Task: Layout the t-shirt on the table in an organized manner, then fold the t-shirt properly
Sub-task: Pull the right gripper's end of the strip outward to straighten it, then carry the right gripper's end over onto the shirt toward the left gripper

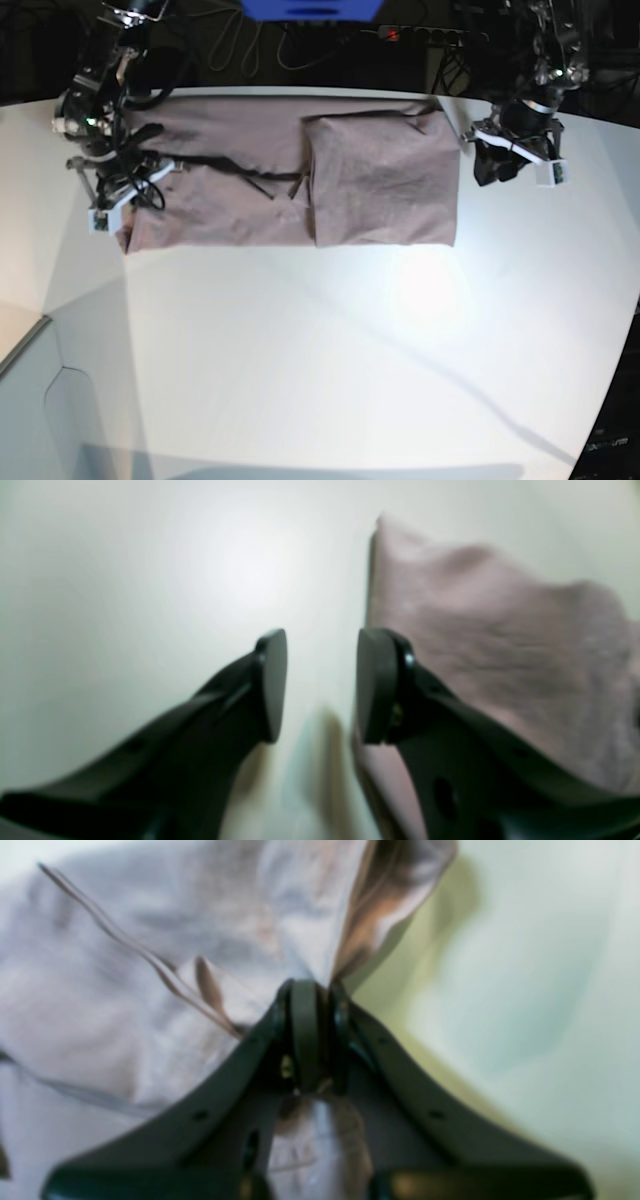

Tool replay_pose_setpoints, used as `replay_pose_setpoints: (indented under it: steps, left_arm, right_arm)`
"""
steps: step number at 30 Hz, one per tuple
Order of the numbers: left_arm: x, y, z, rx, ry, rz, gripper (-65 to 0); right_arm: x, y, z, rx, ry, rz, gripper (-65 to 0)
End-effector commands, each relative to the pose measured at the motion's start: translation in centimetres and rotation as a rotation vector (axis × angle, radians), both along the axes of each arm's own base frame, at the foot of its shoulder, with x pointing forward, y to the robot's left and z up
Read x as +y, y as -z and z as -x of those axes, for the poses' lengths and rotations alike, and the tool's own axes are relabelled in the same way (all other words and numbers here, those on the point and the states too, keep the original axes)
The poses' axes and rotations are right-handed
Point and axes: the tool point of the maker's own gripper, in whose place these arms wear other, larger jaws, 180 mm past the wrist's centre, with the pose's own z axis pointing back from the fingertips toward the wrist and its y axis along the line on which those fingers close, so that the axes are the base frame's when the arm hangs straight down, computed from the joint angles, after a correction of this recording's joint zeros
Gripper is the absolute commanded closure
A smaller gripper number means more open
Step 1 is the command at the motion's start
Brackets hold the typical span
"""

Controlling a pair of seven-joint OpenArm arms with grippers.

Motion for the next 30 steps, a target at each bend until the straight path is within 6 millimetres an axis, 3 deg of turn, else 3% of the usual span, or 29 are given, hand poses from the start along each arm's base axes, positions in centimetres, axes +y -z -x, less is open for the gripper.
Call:
replay_pose_setpoints:
  steps: [1,6,10,13,20,30]
  left_arm:
    - [0.2,-1.0,-0.8,-0.047,-0.004,0.005,-23.1]
    - [0.2,-0.7,-1.1,-0.045,-0.008,0.011,-23.1]
    - [0.1,-0.9,-1.3,-0.050,-0.008,0.012,-23.1]
    - [0.2,-1.0,-1.3,-0.054,-0.006,0.008,-23.1]
    - [0.0,-0.7,-1.1,-0.026,0.011,0.001,-23.1]
    - [-0.4,-0.4,-1.5,0.018,0.037,0.009,-23.1]
  right_arm:
    - [0.9,-1.8,-1.1,-0.073,-0.032,-0.011,0.0]
    - [3.2,-4.5,-1.8,-0.152,-0.129,-0.015,0.0]
    - [3.5,-4.7,-1.6,-0.156,-0.141,-0.011,0.0]
    - [5.4,-4.3,-1.2,-0.142,-0.191,-0.027,0.0]
    - [13.0,-4.6,-1.3,-0.152,-0.394,-0.090,0.0]
    - [23.3,-7.0,-0.9,-0.217,-0.671,-0.168,0.0]
